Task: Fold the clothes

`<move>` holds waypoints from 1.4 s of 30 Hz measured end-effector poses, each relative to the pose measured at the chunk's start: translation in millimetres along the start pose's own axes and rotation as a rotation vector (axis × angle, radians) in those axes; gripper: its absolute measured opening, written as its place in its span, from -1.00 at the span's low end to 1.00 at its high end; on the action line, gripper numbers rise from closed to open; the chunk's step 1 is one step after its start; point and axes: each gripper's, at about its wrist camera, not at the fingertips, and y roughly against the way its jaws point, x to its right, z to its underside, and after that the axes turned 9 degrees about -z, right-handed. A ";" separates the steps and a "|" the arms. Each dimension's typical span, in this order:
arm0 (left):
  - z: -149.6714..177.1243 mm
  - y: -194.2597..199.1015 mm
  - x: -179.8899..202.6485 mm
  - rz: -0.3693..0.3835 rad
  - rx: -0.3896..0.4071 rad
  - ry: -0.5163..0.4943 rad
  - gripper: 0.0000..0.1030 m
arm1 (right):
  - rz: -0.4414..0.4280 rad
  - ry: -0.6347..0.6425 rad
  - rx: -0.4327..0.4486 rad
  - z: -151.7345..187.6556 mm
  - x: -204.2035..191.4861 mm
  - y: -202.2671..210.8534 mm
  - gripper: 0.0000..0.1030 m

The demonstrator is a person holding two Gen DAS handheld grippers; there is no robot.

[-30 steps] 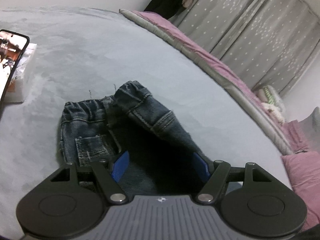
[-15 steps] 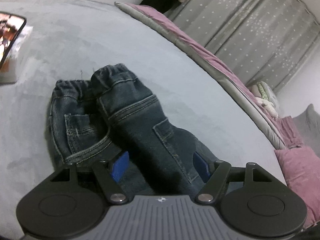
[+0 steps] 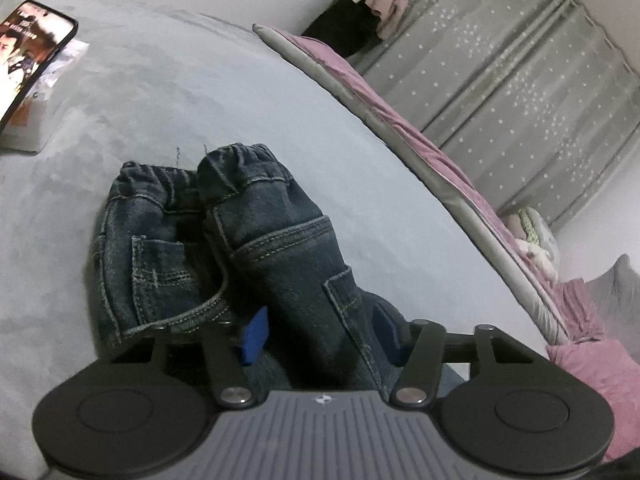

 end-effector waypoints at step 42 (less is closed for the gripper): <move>-50.3 42.9 -16.1 0.060 0.014 -0.040 -0.75 | -0.174 0.573 0.194 -6.5 -128.0 123.8 -0.80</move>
